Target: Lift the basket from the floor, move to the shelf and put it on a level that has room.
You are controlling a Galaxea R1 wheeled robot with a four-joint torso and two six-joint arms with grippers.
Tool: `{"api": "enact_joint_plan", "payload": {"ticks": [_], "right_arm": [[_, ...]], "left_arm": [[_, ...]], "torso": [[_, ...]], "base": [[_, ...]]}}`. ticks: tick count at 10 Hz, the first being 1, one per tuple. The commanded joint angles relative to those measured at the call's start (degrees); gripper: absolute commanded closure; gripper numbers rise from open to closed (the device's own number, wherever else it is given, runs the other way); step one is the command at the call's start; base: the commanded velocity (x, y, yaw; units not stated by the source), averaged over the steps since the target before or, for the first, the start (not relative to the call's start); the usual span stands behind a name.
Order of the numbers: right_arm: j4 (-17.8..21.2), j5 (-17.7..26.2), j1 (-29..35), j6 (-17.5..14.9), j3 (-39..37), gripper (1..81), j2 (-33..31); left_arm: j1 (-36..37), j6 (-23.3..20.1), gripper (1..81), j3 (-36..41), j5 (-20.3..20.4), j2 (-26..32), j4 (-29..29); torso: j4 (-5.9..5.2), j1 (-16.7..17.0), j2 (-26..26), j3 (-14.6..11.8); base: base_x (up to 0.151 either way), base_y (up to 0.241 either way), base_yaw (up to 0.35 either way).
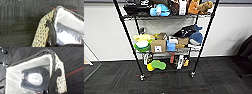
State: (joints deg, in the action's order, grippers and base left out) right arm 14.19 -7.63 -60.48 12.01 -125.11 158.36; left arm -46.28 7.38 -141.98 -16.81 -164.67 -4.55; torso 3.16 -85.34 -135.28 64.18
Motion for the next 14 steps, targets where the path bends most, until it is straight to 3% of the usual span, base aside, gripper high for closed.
{"api": "enact_joint_plan", "payload": {"ticks": [1,2,3,4,5,7,8,10,12,13,14], "right_arm": [[-0.39,1.74,4.79,-0.32,2.16,81.1,-0.65],[-0.48,1.74,5.14,-0.32,2.43,81.1,-0.65],[-0.48,1.74,5.4,-0.32,2.43,81.1,-0.65],[-0.48,1.74,5.84,-0.32,2.43,81.1,-0.82],[-0.39,1.74,6.63,-0.32,2.34,81.1,-0.99],[-0.04,1.92,8.48,-0.32,2.69,81.1,-1.53],[0.05,1.92,8.66,-0.32,3.13,81.1,-1.96],[0.05,1.92,8.31,-0.32,4.09,81.1,-3.19],[0.05,1.83,7.78,-0.32,4.8,81.1,-4.07],[0.05,1.83,7.6,-0.32,4.89,81.1,-4.42],[0.05,1.83,7.51,-0.32,4.89,81.1,-4.51]], "left_arm": [[6.15,0.36,81.1,4.51,-5.25,2.32,-1.87],[6.15,0.36,81.1,6.18,-5.07,2.59,-1.61],[6.24,0.27,81.1,6.45,-5.07,2.41,-1.52],[6.24,0.27,81.1,6.45,-5.07,2.32,-1.52],[6.24,0.27,81.1,6.45,-5.07,2.5,-1.61],[6.24,0.27,81.1,6.45,-5.16,2.68,-1.78],[6.24,0.27,81.1,6.45,-5.25,2.41,-1.61],[6.23,0.27,81.1,6.45,-5.34,2.15,-1.43],[6.15,0.27,81.1,6.45,-5.43,2.06,-1.43],[6.06,0.27,81.1,6.54,-5.43,2.06,-1.43],[5.8,0.27,81.1,6.63,-5.43,2.15,-1.43]], "torso": [[-3.0,3.62,5.6,0.0],[-4.66,4.24,6.61,0.02],[-5.33,5.09,7.96,0.02],[-7.56,6.12,9.62,0.02],[-3.69,7.19,11.34,0.02],[-6.1,8.8,13.91,0.04],[-6.35,9.74,15.35,0.04],[-6.38,12.22,19.26,-5.1],[-6.38,13.86,21.97,-5.66],[-6.38,14.99,23.72,-2.56],[-6.38,15.8,25.12,-3.83]], "base": [[0.0,0.0,0.0],[0.0,0.0,0.0],[0.0,0.0,0.0],[0.0,0.0,0.0],[0.0,0.0,0.0],[0.0,0.0,0.0],[0.0,0.0,0.0],[0.0,0.0,0.0],[0.0,0.0,0.0],[0.0,0.0,0.0],[0.0,0.0,0.0]]}}
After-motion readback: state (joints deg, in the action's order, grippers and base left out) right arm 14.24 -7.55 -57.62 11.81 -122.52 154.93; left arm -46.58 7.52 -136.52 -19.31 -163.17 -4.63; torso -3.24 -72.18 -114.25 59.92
